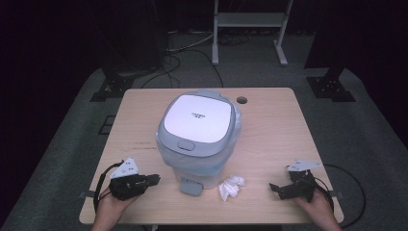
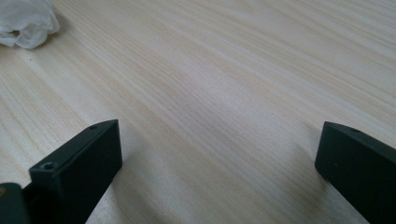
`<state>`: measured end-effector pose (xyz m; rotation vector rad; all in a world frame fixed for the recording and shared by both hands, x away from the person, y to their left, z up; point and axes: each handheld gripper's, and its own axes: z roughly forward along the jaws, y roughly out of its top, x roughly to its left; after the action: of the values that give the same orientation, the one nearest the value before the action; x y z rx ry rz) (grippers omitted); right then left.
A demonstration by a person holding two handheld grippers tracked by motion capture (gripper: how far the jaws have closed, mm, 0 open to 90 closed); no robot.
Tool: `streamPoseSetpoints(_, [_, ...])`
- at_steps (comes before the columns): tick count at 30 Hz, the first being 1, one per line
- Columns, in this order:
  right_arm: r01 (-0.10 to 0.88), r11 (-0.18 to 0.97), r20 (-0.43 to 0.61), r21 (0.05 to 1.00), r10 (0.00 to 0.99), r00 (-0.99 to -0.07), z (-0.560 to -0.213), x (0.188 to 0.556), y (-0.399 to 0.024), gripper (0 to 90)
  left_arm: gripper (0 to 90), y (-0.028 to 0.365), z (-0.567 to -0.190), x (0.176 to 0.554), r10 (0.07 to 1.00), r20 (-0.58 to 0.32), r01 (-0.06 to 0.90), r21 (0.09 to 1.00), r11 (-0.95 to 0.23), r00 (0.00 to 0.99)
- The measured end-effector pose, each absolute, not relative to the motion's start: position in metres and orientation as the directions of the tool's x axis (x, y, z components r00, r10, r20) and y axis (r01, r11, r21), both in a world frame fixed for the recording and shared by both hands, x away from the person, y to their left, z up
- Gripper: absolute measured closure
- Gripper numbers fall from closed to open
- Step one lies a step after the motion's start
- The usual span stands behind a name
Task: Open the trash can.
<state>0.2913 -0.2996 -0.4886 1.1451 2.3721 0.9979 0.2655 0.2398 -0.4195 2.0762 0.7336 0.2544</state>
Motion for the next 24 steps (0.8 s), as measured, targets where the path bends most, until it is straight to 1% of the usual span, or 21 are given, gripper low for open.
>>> streamPoseSetpoints(3, [0.554, 0.433, 0.012, 0.711, 0.78, -0.626, -0.489, 0.291, -0.3, 0.0, 89.7, 0.24, -0.415, 0.265, 0.587, -0.097, 0.404, 0.813, -0.419, 0.804])
streamPoseSetpoints(4, [0.554, 0.433, 0.012, 0.711, 0.78, -0.626, -0.489, 0.291, -0.3, 0.0, 90.0, 0.24, -0.412, 0.264, 0.584, -0.101, 0.404, 0.815, -0.416, 0.805])
streamPoseSetpoints(18, [0.554, 0.433, 0.012, 0.711, 0.78, -0.626, -0.489, 0.291, -0.3, 0.0, 90.0, 0.241, -0.384, 0.263, 0.528, -0.106, 0.358, 0.844, -0.4, 0.842])
streamPoseSetpoints(24, [0.554, 0.433, 0.012, 0.711, 0.78, -0.626, -0.489, 0.291, -0.3, 0.0, 90.0, 0.241, -0.371, 0.263, 0.497, -0.122, 0.343, 0.859, -0.381, 0.859])
